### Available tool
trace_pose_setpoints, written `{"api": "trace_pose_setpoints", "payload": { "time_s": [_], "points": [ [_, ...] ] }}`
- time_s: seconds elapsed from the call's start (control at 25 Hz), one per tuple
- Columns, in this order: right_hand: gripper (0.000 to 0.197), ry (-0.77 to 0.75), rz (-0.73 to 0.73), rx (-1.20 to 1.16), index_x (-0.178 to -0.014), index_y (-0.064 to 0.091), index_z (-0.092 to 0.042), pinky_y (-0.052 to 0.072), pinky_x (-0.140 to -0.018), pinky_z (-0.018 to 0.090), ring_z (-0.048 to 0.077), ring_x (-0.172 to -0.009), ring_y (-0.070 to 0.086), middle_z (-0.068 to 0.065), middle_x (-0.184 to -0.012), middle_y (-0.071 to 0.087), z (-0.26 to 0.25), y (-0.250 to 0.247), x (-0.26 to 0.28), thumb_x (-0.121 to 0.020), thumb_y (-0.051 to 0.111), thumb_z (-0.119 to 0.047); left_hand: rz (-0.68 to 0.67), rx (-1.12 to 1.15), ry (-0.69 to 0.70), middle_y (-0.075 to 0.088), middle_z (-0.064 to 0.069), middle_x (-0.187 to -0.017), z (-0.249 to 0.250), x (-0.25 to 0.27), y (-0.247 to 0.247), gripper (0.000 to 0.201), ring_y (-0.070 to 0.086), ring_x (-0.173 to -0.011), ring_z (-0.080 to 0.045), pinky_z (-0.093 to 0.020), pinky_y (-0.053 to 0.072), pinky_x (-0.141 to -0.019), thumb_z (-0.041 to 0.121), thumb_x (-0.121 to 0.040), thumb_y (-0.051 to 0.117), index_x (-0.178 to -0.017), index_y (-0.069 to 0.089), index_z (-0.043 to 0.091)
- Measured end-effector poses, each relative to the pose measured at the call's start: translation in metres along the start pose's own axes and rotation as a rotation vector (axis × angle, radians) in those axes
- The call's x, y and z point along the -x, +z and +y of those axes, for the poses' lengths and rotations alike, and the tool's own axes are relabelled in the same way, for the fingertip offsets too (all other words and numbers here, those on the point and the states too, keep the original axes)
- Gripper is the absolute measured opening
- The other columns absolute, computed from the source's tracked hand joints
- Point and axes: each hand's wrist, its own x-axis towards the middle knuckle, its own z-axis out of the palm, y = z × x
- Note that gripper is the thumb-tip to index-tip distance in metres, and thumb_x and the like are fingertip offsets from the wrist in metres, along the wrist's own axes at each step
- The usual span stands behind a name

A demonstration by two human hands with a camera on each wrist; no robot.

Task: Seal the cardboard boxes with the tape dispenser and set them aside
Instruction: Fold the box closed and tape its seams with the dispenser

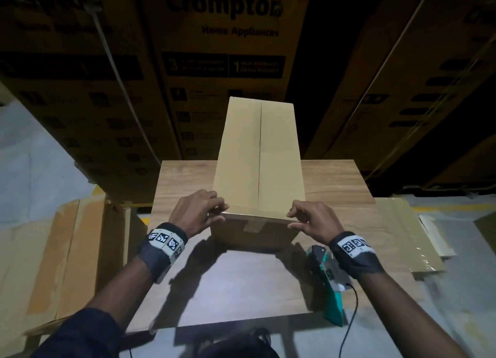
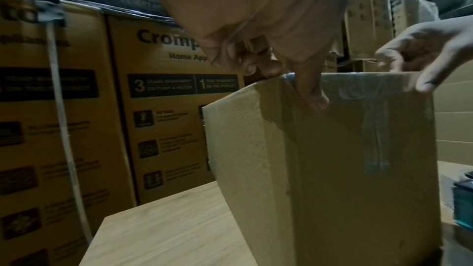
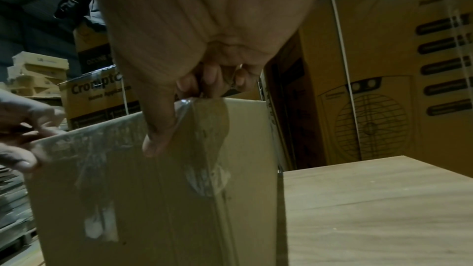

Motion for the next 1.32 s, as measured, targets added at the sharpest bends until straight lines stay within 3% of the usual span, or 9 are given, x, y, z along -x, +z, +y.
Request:
{"api": "trace_pose_setpoints", "payload": {
  "time_s": [0.16,0.36,0.44,0.56,0.68,0.84,1.08,1.24,1.32],
  "points": [
    [0.029,-0.044,-0.034,-0.081,-0.094,0.067,-0.033,0.053,-0.065,0.028,0.003,-0.074,0.060,-0.014,-0.081,0.068,0.013,-0.002,0.004,-0.076,0.090,-0.031,-0.075,0.170,-0.026,0.060,0.013,-0.088,-0.014,-0.001,0.002,0.023,0.056,-0.079,-0.009,-0.033,0.054,-0.067,0.037,-0.084,0.081,-0.099,0.068,0.025],
    [0.030,-0.037,-0.116,-0.205,-0.096,0.070,-0.027,0.038,-0.057,0.019,0.014,-0.060,0.046,0.011,-0.071,0.061,0.019,-0.004,-0.002,-0.077,0.089,-0.015,-0.114,0.360,-0.061,0.058,0.021,-0.085,-0.015,-0.011,0.003,0.025,0.057,-0.080,0.005,-0.031,0.056,-0.072,0.019,-0.078,0.088,-0.094,0.069,0.015],
    [0.032,-0.020,-0.092,-0.210,-0.096,0.068,-0.029,0.044,-0.061,0.021,0.015,-0.066,0.053,0.006,-0.077,0.065,0.018,0.001,0.001,-0.078,0.088,-0.014,-0.068,0.282,-0.028,0.058,0.016,-0.087,-0.012,-0.008,0.006,0.026,0.055,-0.078,0.002,-0.033,0.056,-0.070,0.025,-0.080,0.087,-0.092,0.066,0.016],
    [0.037,-0.004,0.046,-0.199,-0.093,0.061,-0.033,0.047,-0.067,0.020,0.003,-0.080,0.059,-0.013,-0.089,0.064,0.015,0.019,0.012,-0.077,0.088,-0.013,0.137,0.048,0.002,0.055,0.002,-0.093,-0.001,0.007,0.027,0.046,0.047,-0.079,-0.013,-0.031,0.045,-0.068,0.058,-0.076,0.081,-0.094,0.066,0.019],
    [0.041,0.028,0.121,-0.150,-0.094,0.058,-0.036,0.046,-0.067,0.020,-0.002,-0.081,0.056,-0.017,-0.090,0.062,0.010,0.028,0.013,-0.077,0.088,-0.016,0.257,-0.025,-0.149,0.056,-0.007,-0.121,0.023,0.010,0.050,0.073,0.051,-0.104,-0.024,-0.045,0.044,-0.086,0.083,-0.070,0.066,-0.107,0.063,0.020],
    [0.044,0.050,0.101,-0.087,-0.095,0.050,-0.042,0.052,-0.069,0.033,0.004,-0.082,0.057,-0.016,-0.092,0.063,0.013,0.028,0.012,-0.079,0.086,-0.022,0.294,-0.029,-0.239,0.035,-0.008,-0.158,0.045,-0.012,0.065,0.103,0.038,-0.141,-0.029,-0.059,0.031,-0.107,0.087,-0.061,0.070,-0.138,0.046,0.023],
    [0.049,0.047,0.097,-0.070,-0.094,0.042,-0.047,0.049,-0.066,0.033,0.005,-0.081,0.056,-0.018,-0.092,0.060,0.008,0.025,0.013,-0.081,0.084,-0.025,0.272,-0.117,-0.165,0.029,-0.007,-0.162,0.044,-0.010,0.081,0.105,0.040,-0.138,-0.033,-0.057,0.044,-0.096,0.073,-0.061,0.083,-0.144,0.041,0.025],
    [0.036,0.036,0.233,0.175,-0.100,0.053,-0.038,0.044,-0.078,0.035,0.014,-0.090,0.056,-0.012,-0.098,0.059,-0.011,0.020,0.024,-0.082,0.072,-0.063,0.257,-0.173,-0.139,0.021,-0.006,-0.165,0.043,-0.004,0.088,0.116,0.034,-0.140,-0.034,-0.058,0.047,-0.095,0.061,-0.055,0.092,-0.151,0.036,0.028],
    [0.058,0.016,0.373,0.322,-0.103,0.062,-0.027,0.039,-0.089,0.043,0.021,-0.100,0.053,0.000,-0.109,0.059,-0.028,0.038,0.033,-0.078,0.061,-0.080,0.252,-0.197,-0.128,0.022,-0.006,-0.164,0.043,-0.004,0.086,0.119,0.034,-0.140,-0.034,-0.058,0.049,-0.094,0.057,-0.052,0.096,-0.150,0.036,0.028]
  ]
}}
